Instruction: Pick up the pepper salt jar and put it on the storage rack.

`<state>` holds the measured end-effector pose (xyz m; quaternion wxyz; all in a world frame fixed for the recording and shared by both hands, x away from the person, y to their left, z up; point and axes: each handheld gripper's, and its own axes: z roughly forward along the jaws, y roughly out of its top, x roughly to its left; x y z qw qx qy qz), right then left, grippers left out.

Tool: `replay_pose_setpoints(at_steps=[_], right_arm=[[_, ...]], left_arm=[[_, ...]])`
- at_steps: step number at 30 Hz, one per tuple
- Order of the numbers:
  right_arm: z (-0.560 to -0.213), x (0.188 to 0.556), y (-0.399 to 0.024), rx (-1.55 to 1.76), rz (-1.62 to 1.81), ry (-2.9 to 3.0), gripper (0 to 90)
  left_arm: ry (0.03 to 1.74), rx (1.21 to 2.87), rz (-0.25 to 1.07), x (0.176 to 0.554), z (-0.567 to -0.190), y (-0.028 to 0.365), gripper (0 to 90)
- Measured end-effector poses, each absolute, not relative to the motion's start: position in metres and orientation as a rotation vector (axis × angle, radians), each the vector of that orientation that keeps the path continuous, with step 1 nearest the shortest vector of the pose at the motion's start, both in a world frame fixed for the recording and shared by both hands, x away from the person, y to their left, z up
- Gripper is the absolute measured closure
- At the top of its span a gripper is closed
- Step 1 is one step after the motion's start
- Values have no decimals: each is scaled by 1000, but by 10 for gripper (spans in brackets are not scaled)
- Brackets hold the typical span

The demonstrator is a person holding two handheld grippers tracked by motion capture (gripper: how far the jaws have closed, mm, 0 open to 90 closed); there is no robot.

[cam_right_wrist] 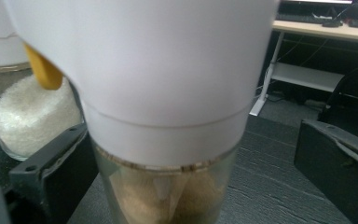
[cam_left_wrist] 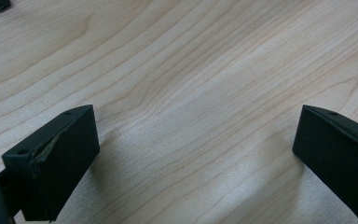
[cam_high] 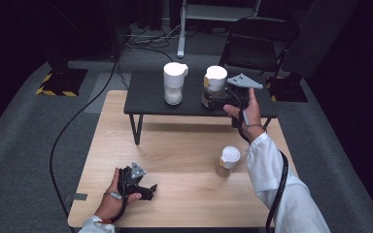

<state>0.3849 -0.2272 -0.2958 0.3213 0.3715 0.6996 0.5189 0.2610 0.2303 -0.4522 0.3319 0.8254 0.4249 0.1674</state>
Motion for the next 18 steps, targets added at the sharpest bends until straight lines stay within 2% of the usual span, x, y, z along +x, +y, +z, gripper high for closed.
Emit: replay_pose_setpoints(at_steps=[18], right_arm=[[-301, 358, -250, 821, 1399, 1802, 8]], left_arm=[[1108, 2157, 437, 261, -452, 230, 0]])
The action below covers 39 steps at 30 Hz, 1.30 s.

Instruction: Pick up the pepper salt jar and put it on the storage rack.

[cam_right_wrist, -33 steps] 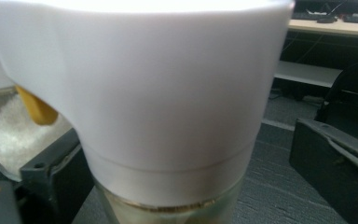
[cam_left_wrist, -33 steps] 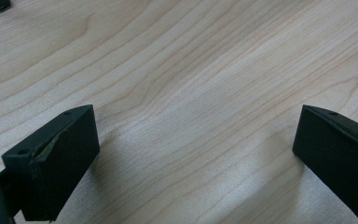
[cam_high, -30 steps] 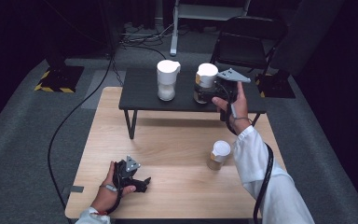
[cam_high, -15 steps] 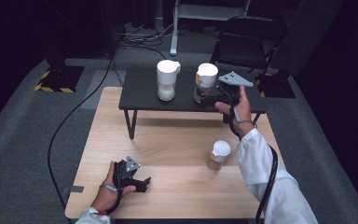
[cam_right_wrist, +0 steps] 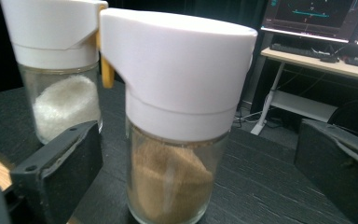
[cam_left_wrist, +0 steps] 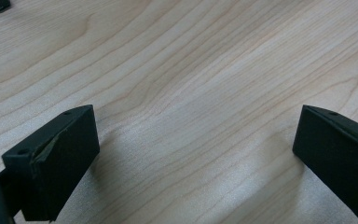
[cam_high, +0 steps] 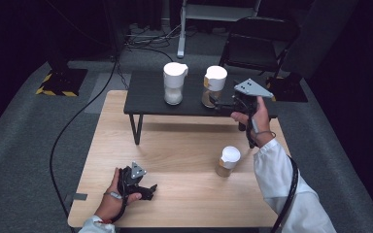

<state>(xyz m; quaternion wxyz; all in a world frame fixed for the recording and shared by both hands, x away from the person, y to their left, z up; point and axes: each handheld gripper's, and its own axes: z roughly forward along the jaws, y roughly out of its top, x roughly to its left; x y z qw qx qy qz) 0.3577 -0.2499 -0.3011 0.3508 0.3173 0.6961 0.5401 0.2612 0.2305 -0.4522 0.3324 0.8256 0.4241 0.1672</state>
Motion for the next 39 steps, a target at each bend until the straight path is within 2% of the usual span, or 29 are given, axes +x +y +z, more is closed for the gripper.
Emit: replay_pose_setpoints(at_steps=[17, 39], right_arm=[[-317, 321, -272, 696, 1368, 1814, 8], [-359, 268, -320, 666, 1338, 1869, 8]], left_arm=[[1108, 2157, 437, 261, -452, 230, 0], [1108, 2157, 437, 261, -452, 230, 0]])
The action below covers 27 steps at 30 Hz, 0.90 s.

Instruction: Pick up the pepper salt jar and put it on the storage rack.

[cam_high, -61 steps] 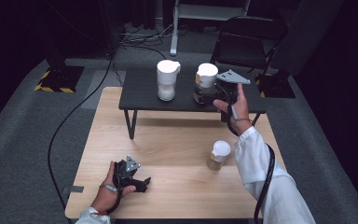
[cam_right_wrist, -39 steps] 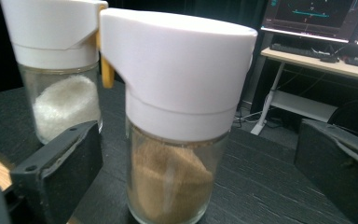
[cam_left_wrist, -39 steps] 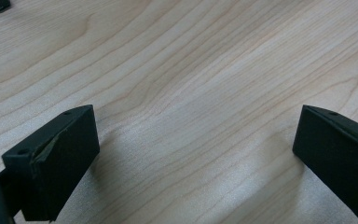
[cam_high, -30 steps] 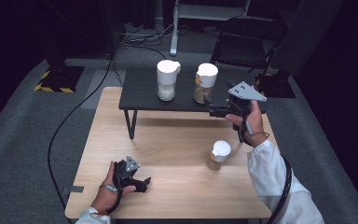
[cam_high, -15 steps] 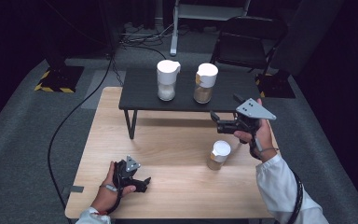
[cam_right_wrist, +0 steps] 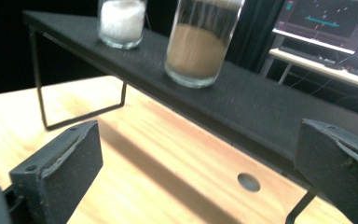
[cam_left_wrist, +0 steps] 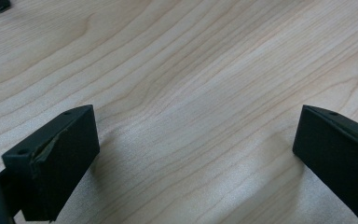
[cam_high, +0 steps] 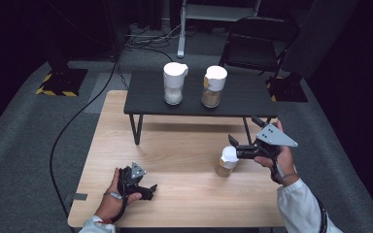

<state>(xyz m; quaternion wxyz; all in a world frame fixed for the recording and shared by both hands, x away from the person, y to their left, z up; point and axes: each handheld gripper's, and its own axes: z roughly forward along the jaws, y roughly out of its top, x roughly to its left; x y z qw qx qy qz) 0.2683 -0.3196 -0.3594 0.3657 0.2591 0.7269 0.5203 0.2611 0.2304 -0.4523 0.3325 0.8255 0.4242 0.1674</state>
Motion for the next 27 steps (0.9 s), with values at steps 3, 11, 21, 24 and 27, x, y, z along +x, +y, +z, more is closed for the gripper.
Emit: replay_pose_setpoints(at_steps=[3, 11, 21, 24, 27], right_arm=[[-366, 261, -326, 670, 1341, 1880, 8], [-379, 244, -339, 669, 1308, 1906, 8], [-398, 232, -355, 701, 1275, 1961, 8], [-404, 230, -358, 714, 1265, 1980, 8], [-410, 228, -359, 716, 1236, 2000, 8]], left_arm=[[1108, 2157, 437, 261, -452, 230, 0], [1108, 2157, 437, 261, -452, 230, 0], [1109, 2156, 437, 261, -452, 230, 0], [1108, 2157, 437, 261, -452, 230, 0], [1108, 2158, 437, 261, -452, 230, 0]])
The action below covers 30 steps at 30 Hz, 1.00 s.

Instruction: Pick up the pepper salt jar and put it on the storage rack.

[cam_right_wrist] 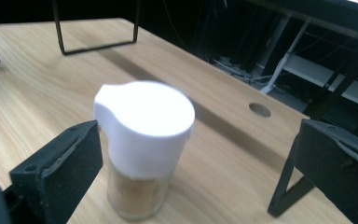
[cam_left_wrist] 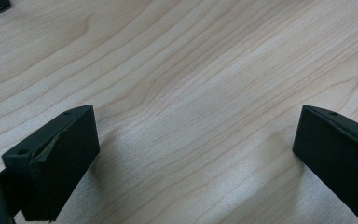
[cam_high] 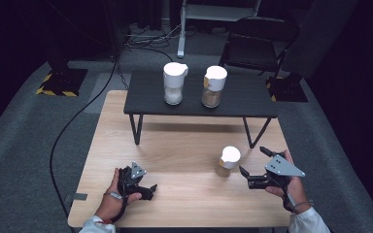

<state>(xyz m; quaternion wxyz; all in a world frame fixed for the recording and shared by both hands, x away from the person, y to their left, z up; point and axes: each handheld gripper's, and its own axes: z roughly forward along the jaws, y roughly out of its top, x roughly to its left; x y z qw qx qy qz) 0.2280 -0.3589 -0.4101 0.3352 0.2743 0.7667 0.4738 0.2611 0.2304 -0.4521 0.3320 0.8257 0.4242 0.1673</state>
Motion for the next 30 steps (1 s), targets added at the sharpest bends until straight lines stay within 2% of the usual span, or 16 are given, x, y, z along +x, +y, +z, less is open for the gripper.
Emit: replay_pose_setpoints(at_steps=[14, 30], right_arm=[[-438, 226, -362, 766, 1095, 2095, 8], [-453, 232, -371, 832, 946, 2182, 9]], left_arm=[[1108, 2157, 437, 261, -452, 230, 0], [1108, 2157, 437, 261, -452, 230, 0]])
